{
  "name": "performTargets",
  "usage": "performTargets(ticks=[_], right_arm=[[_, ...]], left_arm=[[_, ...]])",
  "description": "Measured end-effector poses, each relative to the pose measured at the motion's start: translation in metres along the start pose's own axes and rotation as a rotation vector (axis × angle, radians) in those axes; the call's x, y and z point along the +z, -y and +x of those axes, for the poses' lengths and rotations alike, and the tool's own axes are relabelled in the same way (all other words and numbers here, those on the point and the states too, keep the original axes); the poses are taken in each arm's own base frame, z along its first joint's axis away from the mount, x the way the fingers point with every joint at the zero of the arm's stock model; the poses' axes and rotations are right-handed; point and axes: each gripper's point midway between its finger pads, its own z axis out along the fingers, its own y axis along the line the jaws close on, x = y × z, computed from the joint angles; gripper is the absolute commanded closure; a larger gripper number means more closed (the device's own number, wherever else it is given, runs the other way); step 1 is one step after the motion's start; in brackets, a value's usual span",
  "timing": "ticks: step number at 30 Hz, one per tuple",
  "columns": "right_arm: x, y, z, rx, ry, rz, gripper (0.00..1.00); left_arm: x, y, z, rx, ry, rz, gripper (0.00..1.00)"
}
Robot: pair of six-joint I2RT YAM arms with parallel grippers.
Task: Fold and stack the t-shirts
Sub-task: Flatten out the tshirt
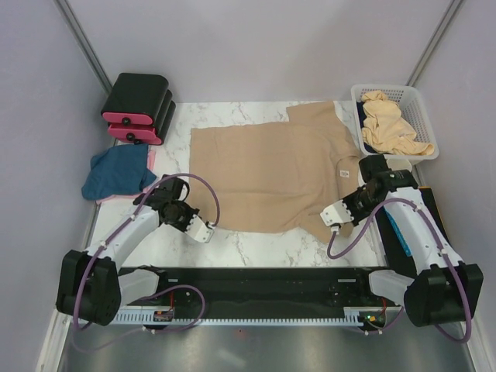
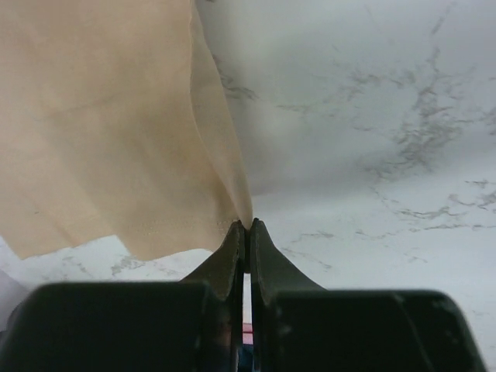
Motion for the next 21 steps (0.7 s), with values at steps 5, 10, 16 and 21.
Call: performTargets(ticks=[5,10,16,21], right_arm=[[0.014,-0.029,-0.004,0.024,0.027,-0.106,1.00],[0.020,-0.049,-0.008,0.046,0.047,-0.177,1.00],[0.030,-0.076,-0.014,0.067,0.069,-0.245,1.00],[0.035,-0.089,-0.017,0.076,0.079,-0.273,1.00]], left_arm=[[0.008,0.026,0.010,-0.005,-0.040,0.132,0.98],[0.012,0.043,0.017,-0.021,-0.062,0.230,0.98],[0.008,0.045,0.023,-0.023,-0.087,0.280,0.98],[0.004,0.052,0.024,-0.024,-0.091,0.321,0.98]])
